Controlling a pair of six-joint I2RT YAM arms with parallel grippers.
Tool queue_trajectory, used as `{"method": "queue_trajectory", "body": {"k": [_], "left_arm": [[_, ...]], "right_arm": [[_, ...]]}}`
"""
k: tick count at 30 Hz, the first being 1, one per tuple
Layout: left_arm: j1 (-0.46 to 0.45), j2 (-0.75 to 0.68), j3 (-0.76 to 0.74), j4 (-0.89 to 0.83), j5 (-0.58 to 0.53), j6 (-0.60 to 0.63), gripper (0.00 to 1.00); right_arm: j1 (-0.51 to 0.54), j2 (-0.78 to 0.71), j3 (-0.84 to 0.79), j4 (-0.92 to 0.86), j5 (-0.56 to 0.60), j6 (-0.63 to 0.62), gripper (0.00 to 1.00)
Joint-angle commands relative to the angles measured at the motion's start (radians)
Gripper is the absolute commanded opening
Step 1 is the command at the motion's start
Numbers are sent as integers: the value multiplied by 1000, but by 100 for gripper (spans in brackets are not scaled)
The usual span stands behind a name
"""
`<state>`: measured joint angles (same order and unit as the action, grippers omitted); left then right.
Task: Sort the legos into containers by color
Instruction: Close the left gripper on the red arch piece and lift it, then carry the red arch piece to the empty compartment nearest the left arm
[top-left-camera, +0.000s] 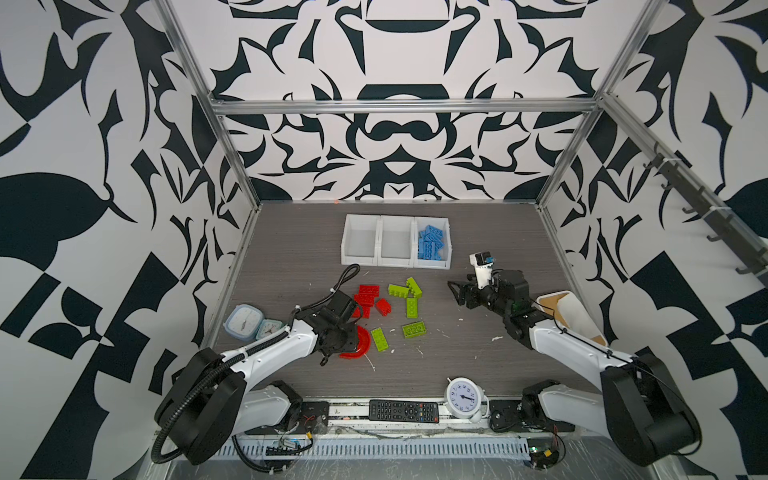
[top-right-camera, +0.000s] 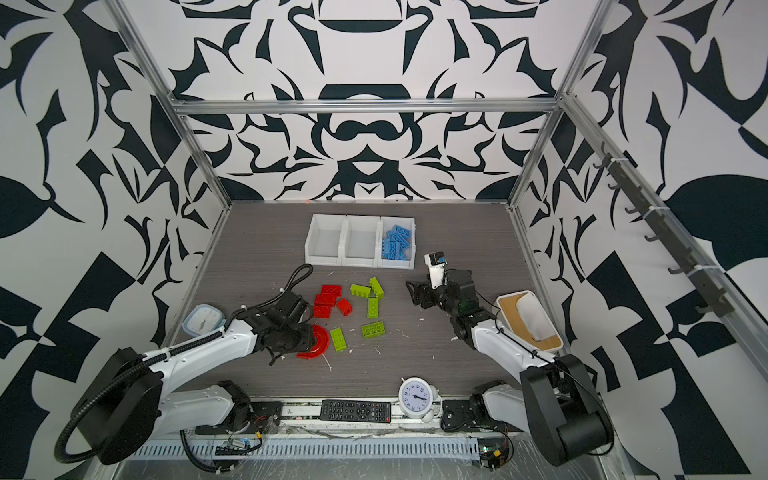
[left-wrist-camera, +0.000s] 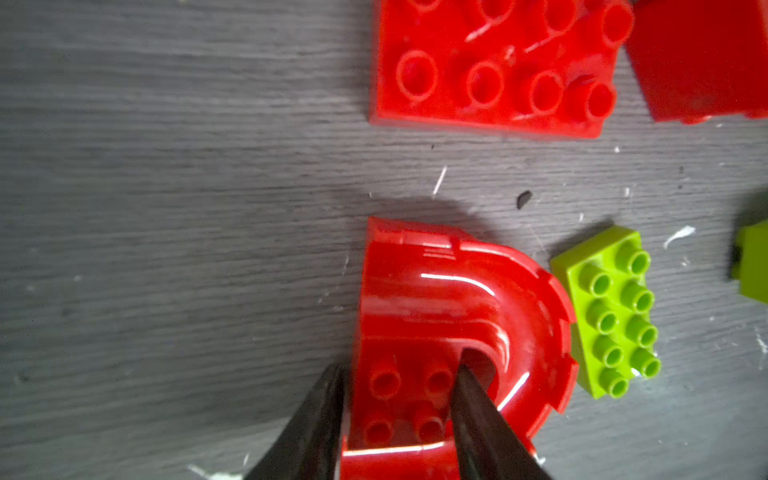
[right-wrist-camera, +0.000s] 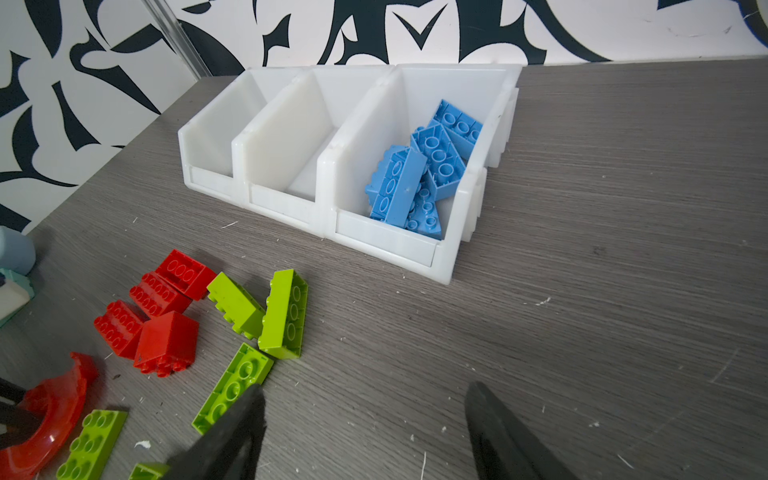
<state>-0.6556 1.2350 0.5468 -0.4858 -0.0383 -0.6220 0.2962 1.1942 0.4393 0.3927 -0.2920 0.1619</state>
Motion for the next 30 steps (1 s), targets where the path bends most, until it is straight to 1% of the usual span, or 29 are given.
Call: {"method": "queue_trajectory", "body": {"k": [1, 7, 11, 17, 20, 23, 26, 30], "left_arm": [[-13, 27, 10, -1, -21, -2, 46], [-24, 32, 19, 10, -43, -5, 45], [-24, 26, 12, 19, -41, -8, 35], [-24, -12, 1, 30, -42, -28, 31], [-24, -40, 24, -3, -58, -20, 30], [-24, -71, 73, -59, -90, 6, 28], [-16, -79, 132, -77, -126, 58, 26], [23, -37, 214, -109, -116, 130, 25]], "right_arm": [[0, -4, 32, 16, 0, -2, 78], [-1, -3, 32, 17, -1, -2, 78], [0, -2, 32, 16, 1, -3, 78], [0, 2, 32, 18, -3, -2, 78], [-1, 2, 32, 18, -3, -2, 78], [-1, 2, 32, 19, -3, -1, 78], [-1, 2, 33, 21, -4, 1, 78], [0, -5, 28, 22, -1, -1, 78]]}}
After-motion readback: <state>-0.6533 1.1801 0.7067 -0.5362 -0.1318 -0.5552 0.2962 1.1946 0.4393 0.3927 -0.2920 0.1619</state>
